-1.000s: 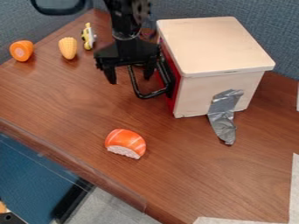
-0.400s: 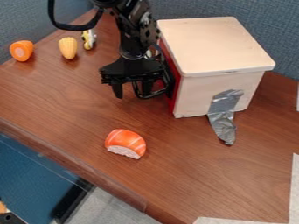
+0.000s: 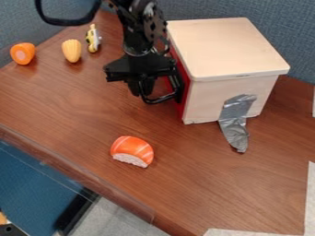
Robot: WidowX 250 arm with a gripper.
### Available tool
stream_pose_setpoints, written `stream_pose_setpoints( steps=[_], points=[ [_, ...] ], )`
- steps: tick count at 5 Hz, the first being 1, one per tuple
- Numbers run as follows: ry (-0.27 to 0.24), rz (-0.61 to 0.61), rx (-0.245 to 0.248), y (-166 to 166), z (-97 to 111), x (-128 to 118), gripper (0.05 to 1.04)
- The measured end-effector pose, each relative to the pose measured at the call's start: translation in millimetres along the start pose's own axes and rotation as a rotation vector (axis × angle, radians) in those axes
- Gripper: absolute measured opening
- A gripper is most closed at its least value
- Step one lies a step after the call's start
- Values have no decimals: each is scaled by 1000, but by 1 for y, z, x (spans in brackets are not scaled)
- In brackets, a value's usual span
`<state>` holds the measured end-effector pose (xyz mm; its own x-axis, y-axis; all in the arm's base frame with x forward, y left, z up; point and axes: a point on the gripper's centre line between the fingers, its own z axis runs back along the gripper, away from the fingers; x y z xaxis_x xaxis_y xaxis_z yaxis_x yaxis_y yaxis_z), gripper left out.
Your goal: Open the drawer
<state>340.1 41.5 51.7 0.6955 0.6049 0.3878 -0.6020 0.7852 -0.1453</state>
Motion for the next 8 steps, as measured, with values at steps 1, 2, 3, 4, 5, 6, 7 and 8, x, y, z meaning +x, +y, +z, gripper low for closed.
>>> stream_pose_setpoints(
  steps=[1,2,3,4,5,6,7,8],
  points=[
    [-8,29,12,14,9,-3,78],
    [-5,53,22,29,14,-5,75],
    [-8,50,29,37,16,-6,75],
    [-13,52,37,46,18,-4,75],
    [-10,52,49,56,17,0,75],
    [-5,63,65,67,17,3,75],
    [0,69,76,77,16,3,75],
    [5,77,83,84,15,1,75]
  ],
)
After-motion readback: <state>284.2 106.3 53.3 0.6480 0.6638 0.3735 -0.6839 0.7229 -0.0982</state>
